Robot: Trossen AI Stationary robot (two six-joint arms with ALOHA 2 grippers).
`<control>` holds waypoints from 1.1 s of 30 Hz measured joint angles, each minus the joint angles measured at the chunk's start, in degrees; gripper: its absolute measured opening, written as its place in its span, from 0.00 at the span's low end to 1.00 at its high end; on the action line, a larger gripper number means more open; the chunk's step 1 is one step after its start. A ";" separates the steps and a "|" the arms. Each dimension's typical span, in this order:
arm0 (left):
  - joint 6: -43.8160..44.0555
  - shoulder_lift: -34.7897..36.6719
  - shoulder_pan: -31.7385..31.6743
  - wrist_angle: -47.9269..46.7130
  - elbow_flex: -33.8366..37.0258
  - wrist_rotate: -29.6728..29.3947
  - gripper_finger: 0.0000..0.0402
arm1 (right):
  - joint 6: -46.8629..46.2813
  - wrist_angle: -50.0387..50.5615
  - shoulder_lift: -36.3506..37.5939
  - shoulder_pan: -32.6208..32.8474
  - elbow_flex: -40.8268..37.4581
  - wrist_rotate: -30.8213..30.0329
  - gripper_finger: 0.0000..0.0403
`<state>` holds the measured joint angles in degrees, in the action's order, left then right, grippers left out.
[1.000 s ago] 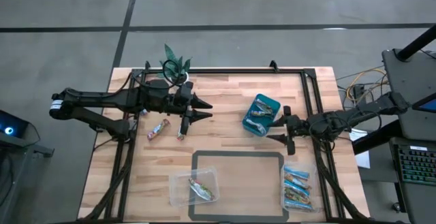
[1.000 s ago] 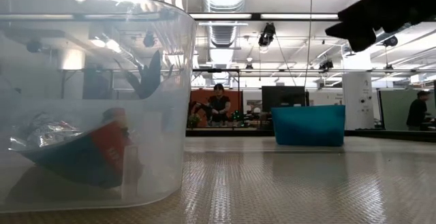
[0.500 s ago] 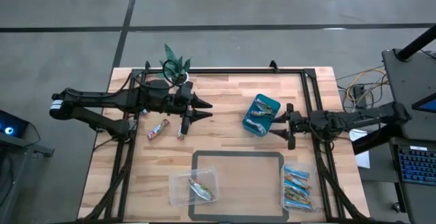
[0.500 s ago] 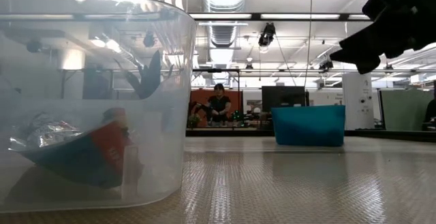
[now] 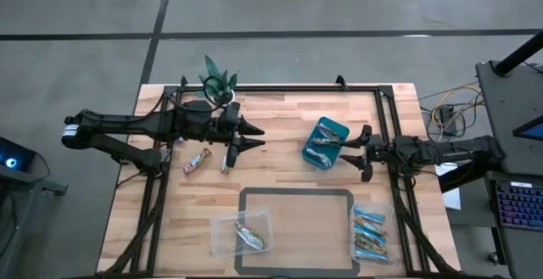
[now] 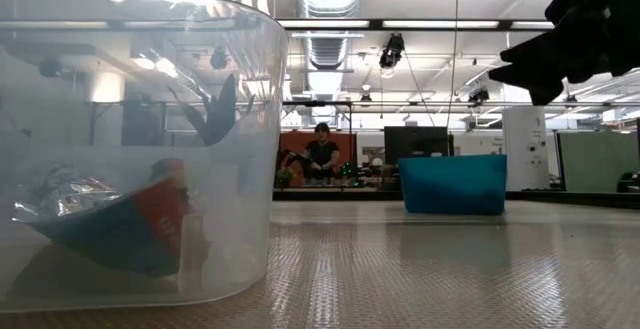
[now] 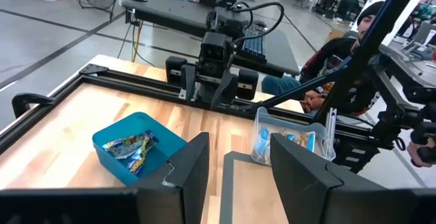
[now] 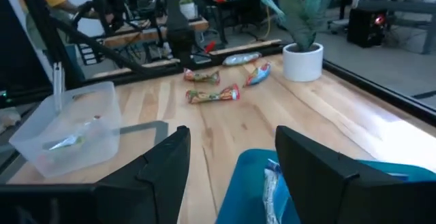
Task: Pick and place Granola Bars by type
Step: Put the red granola bar into the left transparent bin
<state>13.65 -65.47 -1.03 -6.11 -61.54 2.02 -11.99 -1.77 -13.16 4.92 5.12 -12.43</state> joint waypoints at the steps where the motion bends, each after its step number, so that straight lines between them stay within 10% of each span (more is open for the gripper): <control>1: 0.00 0.00 0.01 0.00 0.00 0.00 0.34 | -0.04 1.19 1.05 0.01 -0.10 -0.48 0.51; 14: 0.04 0.00 -0.01 0.04 0.00 0.00 0.34 | -0.93 15.48 12.99 0.03 0.00 -0.01 0.48; 33: 0.35 0.00 -0.01 0.04 0.00 -0.13 0.34 | -6.73 23.37 10.31 0.05 1.51 2.06 0.44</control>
<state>14.00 -65.47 -1.04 -6.07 -61.54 1.89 -18.72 21.61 -2.85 4.97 6.63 -10.37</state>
